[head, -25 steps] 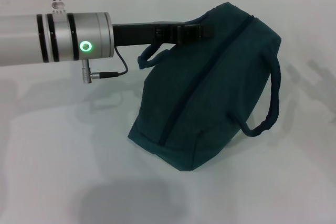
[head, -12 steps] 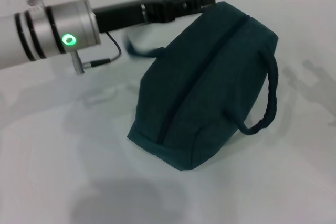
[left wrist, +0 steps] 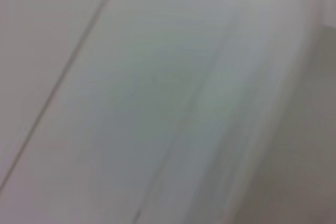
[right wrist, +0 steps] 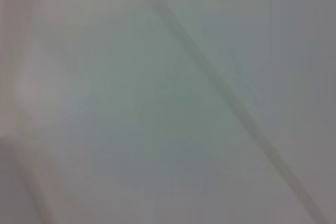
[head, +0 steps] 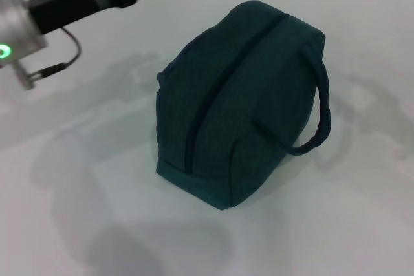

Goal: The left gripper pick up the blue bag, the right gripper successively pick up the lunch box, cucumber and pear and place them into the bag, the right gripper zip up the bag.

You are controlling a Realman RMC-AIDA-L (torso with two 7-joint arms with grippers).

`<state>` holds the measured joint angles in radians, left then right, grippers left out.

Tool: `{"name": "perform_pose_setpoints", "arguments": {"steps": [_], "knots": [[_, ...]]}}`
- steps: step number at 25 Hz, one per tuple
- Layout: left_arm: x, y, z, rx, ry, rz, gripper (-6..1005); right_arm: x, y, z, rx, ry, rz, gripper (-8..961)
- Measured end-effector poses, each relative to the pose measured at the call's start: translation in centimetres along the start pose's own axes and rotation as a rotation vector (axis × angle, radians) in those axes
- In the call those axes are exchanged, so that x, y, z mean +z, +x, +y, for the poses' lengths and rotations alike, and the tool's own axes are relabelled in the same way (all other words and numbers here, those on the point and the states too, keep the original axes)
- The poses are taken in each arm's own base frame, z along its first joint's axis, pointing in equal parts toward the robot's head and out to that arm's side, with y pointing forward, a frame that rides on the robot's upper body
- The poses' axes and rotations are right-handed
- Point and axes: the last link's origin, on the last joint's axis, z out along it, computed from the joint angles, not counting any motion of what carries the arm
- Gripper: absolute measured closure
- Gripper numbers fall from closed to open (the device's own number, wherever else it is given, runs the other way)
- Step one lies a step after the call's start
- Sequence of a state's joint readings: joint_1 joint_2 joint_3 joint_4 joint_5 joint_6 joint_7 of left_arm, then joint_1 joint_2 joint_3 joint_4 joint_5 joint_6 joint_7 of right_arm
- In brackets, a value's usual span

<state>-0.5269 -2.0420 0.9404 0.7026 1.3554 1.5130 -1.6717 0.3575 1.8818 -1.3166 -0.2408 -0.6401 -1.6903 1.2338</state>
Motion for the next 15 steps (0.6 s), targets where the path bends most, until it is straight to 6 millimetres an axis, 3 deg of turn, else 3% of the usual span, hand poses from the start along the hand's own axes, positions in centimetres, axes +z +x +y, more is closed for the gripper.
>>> {"name": "perform_pose_setpoints", "arguments": {"steps": [7,10,15], "knots": [[-3.7,0.6,2.1,0.124,-0.155,-0.044,114,1.7,-0.5,2.9,-0.193,-0.307,0.160,87],[-4.8,-0.3,3.5,0.210,-0.227,-0.103,115,2.2,0.3,4.6,-0.254,-0.468,0.276,87],[-5.6,-3.0,5.1,0.291,-0.287,-0.238,115,2.5,3.0,6.1,-0.278,-0.576,0.385,88]]}}
